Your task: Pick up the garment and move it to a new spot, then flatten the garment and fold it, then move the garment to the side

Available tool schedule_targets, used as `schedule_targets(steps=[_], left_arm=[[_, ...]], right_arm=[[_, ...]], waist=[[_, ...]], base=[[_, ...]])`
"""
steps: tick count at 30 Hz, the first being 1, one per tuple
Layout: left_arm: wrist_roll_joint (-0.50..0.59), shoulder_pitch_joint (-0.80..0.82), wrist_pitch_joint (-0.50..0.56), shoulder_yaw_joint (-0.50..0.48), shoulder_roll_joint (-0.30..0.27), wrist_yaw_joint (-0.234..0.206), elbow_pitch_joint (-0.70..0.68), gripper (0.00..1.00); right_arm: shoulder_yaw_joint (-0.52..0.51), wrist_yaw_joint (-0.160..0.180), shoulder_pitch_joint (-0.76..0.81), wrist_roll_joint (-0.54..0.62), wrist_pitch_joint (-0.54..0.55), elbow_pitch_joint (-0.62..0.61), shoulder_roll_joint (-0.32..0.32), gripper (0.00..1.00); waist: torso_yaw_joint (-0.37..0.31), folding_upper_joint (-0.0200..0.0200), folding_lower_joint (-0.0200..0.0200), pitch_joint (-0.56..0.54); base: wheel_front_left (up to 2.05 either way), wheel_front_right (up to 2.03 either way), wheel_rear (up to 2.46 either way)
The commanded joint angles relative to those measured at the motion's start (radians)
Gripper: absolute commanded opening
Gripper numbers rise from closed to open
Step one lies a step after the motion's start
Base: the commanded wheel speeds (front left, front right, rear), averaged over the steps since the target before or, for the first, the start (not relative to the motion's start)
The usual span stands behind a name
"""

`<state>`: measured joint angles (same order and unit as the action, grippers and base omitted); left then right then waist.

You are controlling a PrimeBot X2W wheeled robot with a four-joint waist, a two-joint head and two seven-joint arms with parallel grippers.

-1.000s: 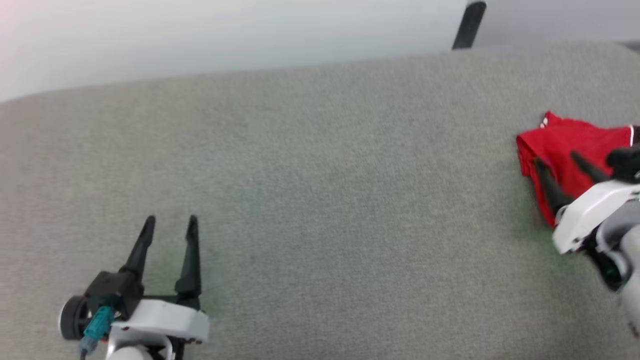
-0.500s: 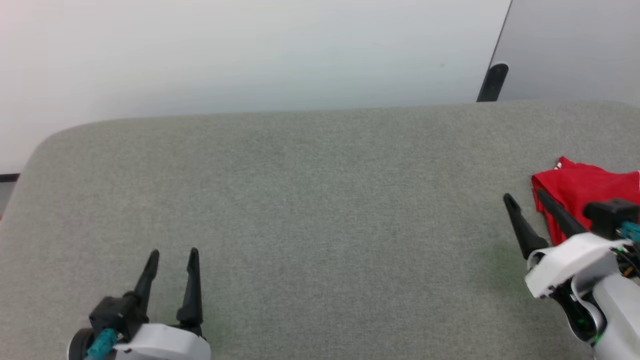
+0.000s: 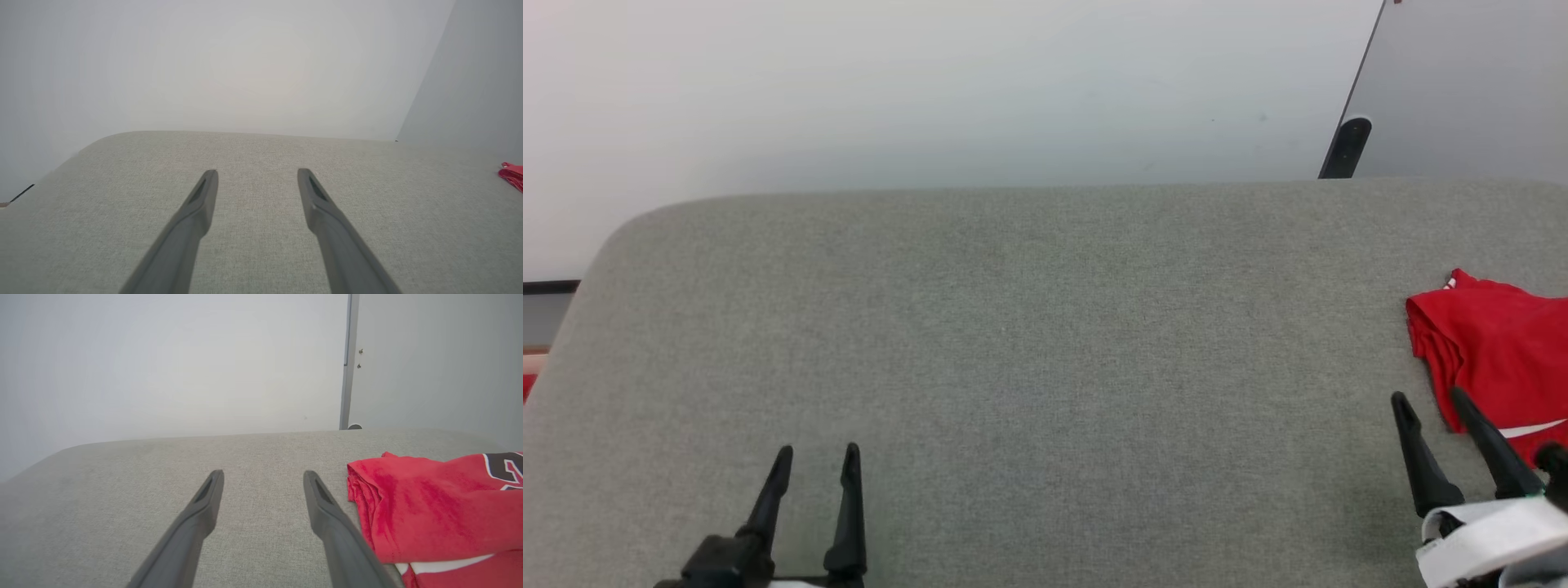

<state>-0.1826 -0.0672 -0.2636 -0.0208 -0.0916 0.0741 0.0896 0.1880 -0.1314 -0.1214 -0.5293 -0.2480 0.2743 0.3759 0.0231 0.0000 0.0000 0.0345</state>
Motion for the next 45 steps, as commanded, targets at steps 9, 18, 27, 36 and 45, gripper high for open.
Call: schedule_targets(steps=[9, 18, 27, 36, 45], left_arm=[[0.003, -0.059, 0.000, 0.016, -0.002, 0.003, -0.058, 1.00], [-0.016, -0.051, 0.000, 0.020, -0.005, 0.006, -0.053, 1.00], [-0.014, -0.041, 0.000, 0.021, -0.013, 0.001, -0.056, 1.00], [-0.016, -0.035, 0.000, 0.016, -0.014, -0.006, -0.059, 1.00], [-0.077, -0.043, 0.017, 0.016, 0.000, -0.001, -0.009, 0.00]], right_arm=[[-0.157, 0.002, 0.146, 0.106, 0.099, -0.231, -0.105, 1.00], [-0.190, 0.002, 0.180, 0.135, 0.138, -0.300, -0.145, 1.00], [-0.203, 0.002, 0.192, 0.137, 0.150, -0.324, -0.168, 1.00], [-0.200, 0.002, 0.191, 0.130, 0.150, -0.324, -0.174, 1.00], [-0.196, 0.000, 0.190, 0.077, 0.160, -0.273, -0.190, 0.00]], waist=[[0.013, 0.0000, 0.0000, -0.001], [0.013, 0.0000, 0.0000, 0.000], [0.014, 0.0000, 0.0000, 0.001], [0.012, 0.0000, 0.0000, 0.006], [0.011, 0.0000, 0.0000, 0.006]], base=[[0.00, 0.00, 0.00], [0.00, 0.00, 0.00], [0.00, 0.00, 0.00], [0.00, 0.00, 0.00], [0.00, 0.00, 0.00]])
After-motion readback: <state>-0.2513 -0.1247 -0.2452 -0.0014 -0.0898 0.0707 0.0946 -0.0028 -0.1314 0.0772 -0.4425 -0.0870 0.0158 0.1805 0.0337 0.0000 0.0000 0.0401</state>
